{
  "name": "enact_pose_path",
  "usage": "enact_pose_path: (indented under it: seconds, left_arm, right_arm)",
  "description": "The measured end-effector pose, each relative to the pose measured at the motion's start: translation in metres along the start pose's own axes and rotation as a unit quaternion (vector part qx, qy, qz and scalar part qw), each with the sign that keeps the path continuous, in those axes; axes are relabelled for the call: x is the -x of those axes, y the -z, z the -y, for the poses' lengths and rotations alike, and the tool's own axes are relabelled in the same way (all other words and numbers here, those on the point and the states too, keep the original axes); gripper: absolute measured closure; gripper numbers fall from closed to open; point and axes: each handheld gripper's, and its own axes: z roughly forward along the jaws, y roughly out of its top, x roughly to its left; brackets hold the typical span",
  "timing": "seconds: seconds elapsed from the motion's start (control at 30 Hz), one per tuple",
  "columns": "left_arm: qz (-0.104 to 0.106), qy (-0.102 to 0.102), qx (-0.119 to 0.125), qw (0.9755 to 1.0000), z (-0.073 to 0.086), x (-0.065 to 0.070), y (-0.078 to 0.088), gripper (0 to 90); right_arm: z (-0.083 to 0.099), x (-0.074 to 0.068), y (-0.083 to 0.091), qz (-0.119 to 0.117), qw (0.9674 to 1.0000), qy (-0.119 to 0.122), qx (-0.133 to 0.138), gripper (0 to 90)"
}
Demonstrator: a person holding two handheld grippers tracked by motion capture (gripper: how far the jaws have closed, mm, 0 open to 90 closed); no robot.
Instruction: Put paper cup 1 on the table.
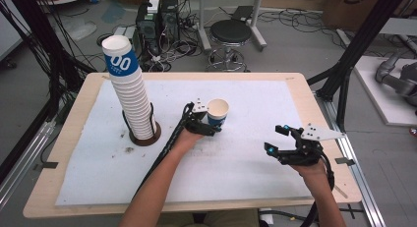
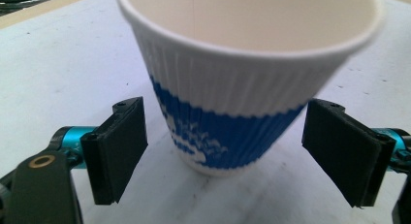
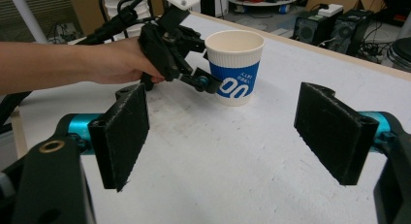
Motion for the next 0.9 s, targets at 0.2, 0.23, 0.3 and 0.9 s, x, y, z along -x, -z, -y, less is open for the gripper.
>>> enact_pose_path:
  seconds: [0.2,0.23,0.3,0.9]
  left_arm:
    - [0.004,0.003,0.04,0.9992,0.002,0.003,0.025,16.3]
    - [0.006,0.004,0.046,0.9989,0.002,0.004,0.029,16.3]
    - [0.007,0.004,0.058,0.9983,0.001,0.005,0.038,16.3]
    - [0.047,0.001,0.172,0.9839,-0.011,0.016,0.109,16.1]
  right_arm:
    - [0.001,0.002,0.001,0.004,1.0,-0.005,0.0,20.7]
    - [0.002,0.003,0.001,0.006,1.0,-0.004,-0.002,20.8]
    - [0.002,0.004,0.001,0.01,0.9999,-0.004,-0.002,20.7]
    - [0.007,0.01,0.001,0.052,0.9985,-0.009,-0.019,20.7]
